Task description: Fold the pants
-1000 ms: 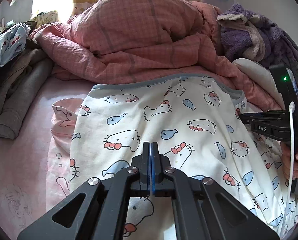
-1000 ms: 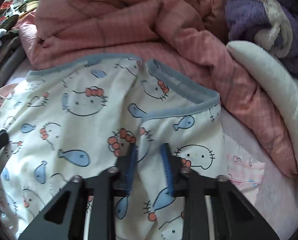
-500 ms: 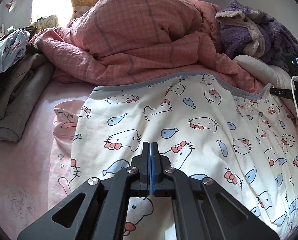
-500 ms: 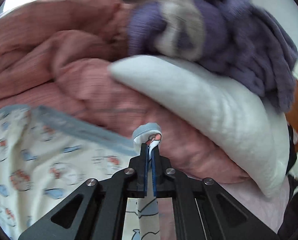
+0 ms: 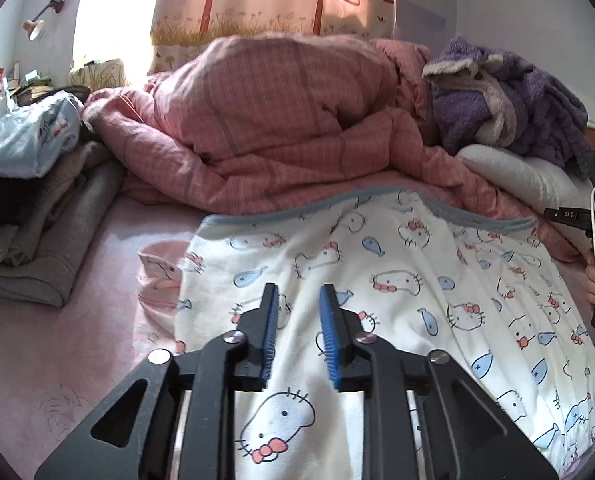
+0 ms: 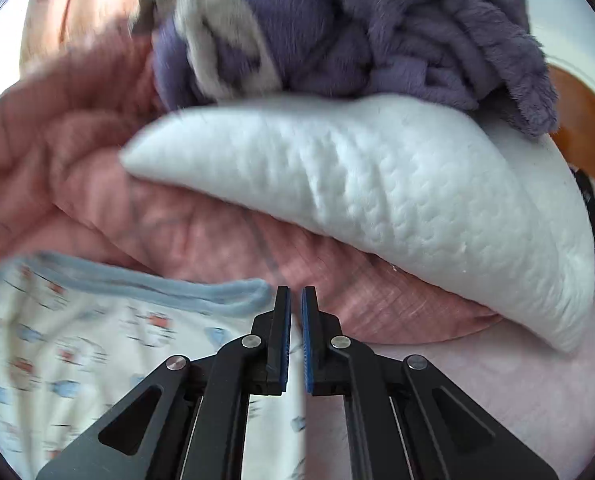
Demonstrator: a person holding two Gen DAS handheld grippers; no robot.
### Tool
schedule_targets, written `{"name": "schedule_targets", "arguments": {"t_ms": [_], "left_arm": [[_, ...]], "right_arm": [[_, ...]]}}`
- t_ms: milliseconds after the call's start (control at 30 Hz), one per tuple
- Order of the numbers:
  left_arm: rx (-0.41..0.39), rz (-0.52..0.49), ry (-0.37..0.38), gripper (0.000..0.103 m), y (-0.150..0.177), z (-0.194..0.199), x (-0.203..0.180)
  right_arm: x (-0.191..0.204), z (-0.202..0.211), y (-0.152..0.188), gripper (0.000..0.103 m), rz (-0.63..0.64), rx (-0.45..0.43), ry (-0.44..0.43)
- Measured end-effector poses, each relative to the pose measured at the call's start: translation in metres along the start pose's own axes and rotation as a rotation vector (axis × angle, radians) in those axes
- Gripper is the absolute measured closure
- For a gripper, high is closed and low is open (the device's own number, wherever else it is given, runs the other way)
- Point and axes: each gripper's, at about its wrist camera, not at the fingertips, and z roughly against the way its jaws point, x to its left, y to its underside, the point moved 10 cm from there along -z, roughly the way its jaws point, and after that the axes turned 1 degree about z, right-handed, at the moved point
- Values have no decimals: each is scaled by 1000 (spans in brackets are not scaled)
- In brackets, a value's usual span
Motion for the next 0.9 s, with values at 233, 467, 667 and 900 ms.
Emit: {"name": "schedule_targets", "arguments": {"t_ms": [233, 467, 667, 900], "left_arm": [[6, -42, -119, 64, -75, 13, 45], [265, -57, -127, 59, -53, -81, 74], [323, 69, -101, 72, -46, -141, 98], [305, 85, 75, 71, -35, -163, 89]], "right_arm": [[63, 82, -31, 77, 47, -103, -219], [173, 105, -37, 75, -27, -90, -429], [237, 82, 6, 75, 15, -75, -494], [229, 52, 20, 75, 64, -42, -430]]}}
